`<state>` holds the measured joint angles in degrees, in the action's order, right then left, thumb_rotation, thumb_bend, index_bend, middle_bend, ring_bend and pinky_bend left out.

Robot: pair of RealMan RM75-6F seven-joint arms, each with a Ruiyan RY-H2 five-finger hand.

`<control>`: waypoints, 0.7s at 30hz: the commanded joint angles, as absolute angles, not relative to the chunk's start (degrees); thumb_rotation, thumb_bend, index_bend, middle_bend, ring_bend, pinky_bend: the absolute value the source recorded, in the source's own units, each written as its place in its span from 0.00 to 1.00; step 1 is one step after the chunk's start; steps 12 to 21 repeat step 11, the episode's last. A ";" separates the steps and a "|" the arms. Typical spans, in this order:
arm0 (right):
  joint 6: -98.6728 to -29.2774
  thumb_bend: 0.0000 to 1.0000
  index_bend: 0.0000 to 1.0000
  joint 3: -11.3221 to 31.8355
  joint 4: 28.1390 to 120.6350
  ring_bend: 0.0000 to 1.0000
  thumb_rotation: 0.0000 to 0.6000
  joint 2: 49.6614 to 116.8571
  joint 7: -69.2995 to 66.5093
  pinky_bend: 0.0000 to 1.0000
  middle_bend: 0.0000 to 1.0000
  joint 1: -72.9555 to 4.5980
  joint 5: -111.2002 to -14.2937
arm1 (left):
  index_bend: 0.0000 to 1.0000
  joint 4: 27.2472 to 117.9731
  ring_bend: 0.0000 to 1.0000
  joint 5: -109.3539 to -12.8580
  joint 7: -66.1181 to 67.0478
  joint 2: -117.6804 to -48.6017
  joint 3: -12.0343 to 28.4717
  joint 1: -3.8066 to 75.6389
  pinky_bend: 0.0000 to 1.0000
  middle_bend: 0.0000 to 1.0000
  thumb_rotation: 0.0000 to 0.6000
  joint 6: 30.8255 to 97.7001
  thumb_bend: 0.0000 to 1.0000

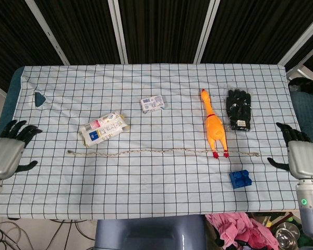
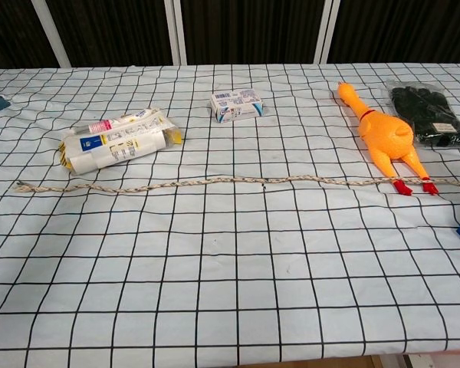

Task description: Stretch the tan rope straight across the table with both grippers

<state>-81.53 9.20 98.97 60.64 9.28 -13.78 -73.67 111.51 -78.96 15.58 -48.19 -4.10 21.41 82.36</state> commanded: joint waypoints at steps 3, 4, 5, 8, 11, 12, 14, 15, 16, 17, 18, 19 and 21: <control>-88.59 0.06 0.12 2.42 98.55 0.19 1.00 63.82 8.24 0.21 0.15 -7.50 -83.18 | 0.20 103.73 0.02 -89.10 10.69 -53.93 -9.65 9.73 0.03 0.16 1.00 93.20 0.12; -89.32 0.06 0.12 1.62 98.01 0.19 1.00 64.84 8.06 0.21 0.15 -6.69 -84.13 | 0.20 101.85 0.02 -89.67 9.67 -55.26 -9.95 8.54 0.03 0.16 1.00 93.85 0.12; -90.06 0.06 0.12 1.23 97.39 0.19 1.00 65.79 7.81 0.21 0.15 -6.08 -84.74 | 0.20 100.45 0.01 -89.98 9.03 -56.20 -10.17 7.79 0.02 0.16 1.00 94.06 0.12; -91.10 0.06 0.11 0.63 95.05 0.19 1.00 68.05 7.64 0.21 0.15 -5.06 -85.86 | 0.20 97.28 0.01 -90.34 6.99 -58.42 -10.25 6.46 0.02 0.15 1.00 93.82 0.12; -90.67 0.06 0.11 0.68 94.36 0.19 1.00 68.35 8.66 0.21 0.15 -5.17 -86.24 | 0.20 95.44 0.00 -90.20 6.16 -59.50 -9.87 6.43 0.01 0.14 1.00 92.53 0.12; -90.67 0.06 0.11 0.68 94.36 0.19 1.00 68.35 8.66 0.21 0.15 -5.17 -86.24 | 0.20 95.44 0.00 -90.20 6.16 -59.50 -9.87 6.43 0.01 0.14 1.00 92.53 0.12; -90.67 0.06 0.11 0.68 94.36 0.19 1.00 68.35 8.66 0.21 0.15 -5.17 -86.24 | 0.20 95.44 0.00 -90.20 6.16 -59.50 -9.87 6.43 0.01 0.14 1.00 92.53 0.12; -90.67 0.06 0.11 0.68 94.36 0.19 1.00 68.35 8.66 0.21 0.15 -5.17 -86.24 | 0.20 95.44 0.00 -90.20 6.16 -59.50 -9.87 6.43 0.01 0.14 1.00 92.53 0.12; -90.67 0.06 0.11 0.68 94.36 0.19 1.00 68.35 8.66 0.21 0.15 -5.17 -86.24 | 0.20 95.44 0.00 -90.20 6.16 -59.50 -9.87 6.43 0.01 0.14 1.00 92.53 0.12; -90.67 0.06 0.11 0.68 94.36 0.19 1.00 68.35 8.66 0.21 0.15 -5.17 -86.24 | 0.20 95.44 0.00 -90.20 6.16 -59.50 -9.87 6.43 0.01 0.14 1.00 92.53 0.12; -90.67 0.06 0.11 0.68 94.36 0.19 1.00 68.35 8.66 0.21 0.15 -5.17 -86.24 | 0.20 95.44 0.00 -90.20 6.16 -59.50 -9.87 6.43 0.01 0.14 1.00 92.53 0.12; -90.67 0.06 0.11 0.68 94.36 0.19 1.00 68.35 8.66 0.21 0.15 -5.17 -86.24 | 0.20 95.44 0.00 -90.20 6.16 -59.50 -9.87 6.43 0.01 0.14 1.00 92.53 0.12; -90.67 0.06 0.11 0.68 94.36 0.19 1.00 68.35 8.66 0.21 0.15 -5.17 -86.24 | 0.20 95.44 0.00 -90.20 6.16 -59.50 -9.87 6.43 0.01 0.14 1.00 92.53 0.12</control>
